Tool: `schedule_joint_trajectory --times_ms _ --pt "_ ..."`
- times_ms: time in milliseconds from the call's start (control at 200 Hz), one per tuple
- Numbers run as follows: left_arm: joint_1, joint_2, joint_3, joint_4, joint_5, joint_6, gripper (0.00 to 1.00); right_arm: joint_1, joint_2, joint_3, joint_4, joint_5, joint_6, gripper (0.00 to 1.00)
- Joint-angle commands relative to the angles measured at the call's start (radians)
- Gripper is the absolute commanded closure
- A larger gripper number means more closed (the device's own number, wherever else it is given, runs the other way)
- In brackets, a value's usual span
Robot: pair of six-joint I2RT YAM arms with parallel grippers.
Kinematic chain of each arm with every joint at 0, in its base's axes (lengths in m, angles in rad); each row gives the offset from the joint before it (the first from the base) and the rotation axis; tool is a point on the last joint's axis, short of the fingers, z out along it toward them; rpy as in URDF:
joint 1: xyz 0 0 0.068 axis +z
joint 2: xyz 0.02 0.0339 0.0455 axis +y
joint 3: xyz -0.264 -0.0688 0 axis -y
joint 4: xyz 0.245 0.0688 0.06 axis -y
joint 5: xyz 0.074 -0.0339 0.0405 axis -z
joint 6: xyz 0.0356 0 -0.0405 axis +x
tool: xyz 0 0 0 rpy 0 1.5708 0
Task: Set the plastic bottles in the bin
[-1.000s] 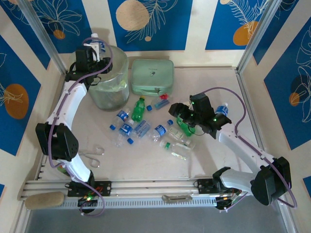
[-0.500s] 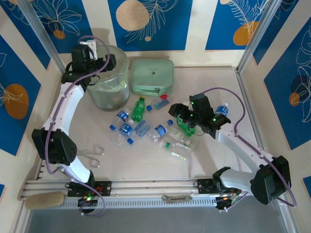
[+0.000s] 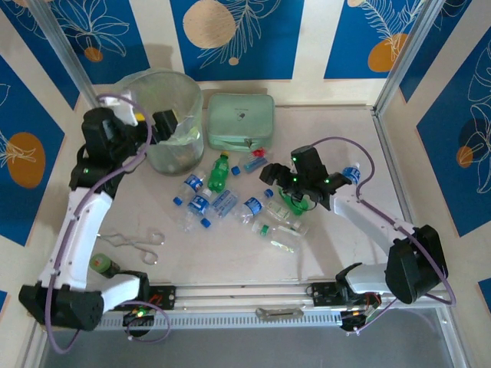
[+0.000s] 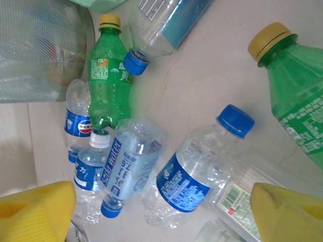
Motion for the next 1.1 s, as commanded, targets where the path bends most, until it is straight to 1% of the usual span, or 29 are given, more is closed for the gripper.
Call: schedule_joint_trajectory --times_ms 0,25,130,300,460,545,670,735,855,985,1095 --pt "-0.008 -0.085 -0.106 -0.023 0.096 -0.063 0.00 0.018 0.021 0.054 0.026 -0.020 -0.014 0.03" --pt "-0.010 -0.101 -0.131 -0.031 0.097 -0.074 0.00 0.021 0.027 0.060 0.027 -0.016 -0.016 0.00" --pt "-0.021 -0.161 -0.233 -0.044 0.112 -0.110 0.00 0.035 0.046 0.080 0.033 0.003 -0.016 0.01" --pt "-0.052 -0.204 -0.356 -0.086 0.101 -0.154 0.00 0.056 0.075 0.112 0.034 0.012 -0.016 0.01" --pt "-0.118 -0.222 -0.482 -0.070 0.068 -0.204 0.00 0.069 0.077 0.110 0.031 0.004 -0.021 0.01" --pt "-0.171 -0.216 -0.531 -0.066 0.021 -0.211 0.00 0.071 0.073 0.105 0.025 0.004 -0.023 0.01" --pt "-0.245 -0.182 -0.596 -0.042 -0.079 -0.199 0.00 0.070 0.060 0.091 0.019 0.013 -0.022 0.01" --pt "-0.269 -0.149 -0.619 -0.024 -0.112 -0.194 0.00 0.069 0.053 0.084 0.014 0.016 -0.019 0.01" --pt "-0.292 -0.084 -0.622 -0.022 -0.158 -0.192 0.00 0.068 0.043 0.077 0.001 0.024 -0.019 0.01" --pt "-0.305 -0.018 -0.602 -0.047 -0.228 -0.144 0.00 0.068 0.033 0.066 0.000 0.034 -0.014 0.01" --pt "-0.306 0.043 -0.596 -0.046 -0.244 -0.116 0.00 0.066 0.030 0.057 0.007 0.036 -0.009 0.01"
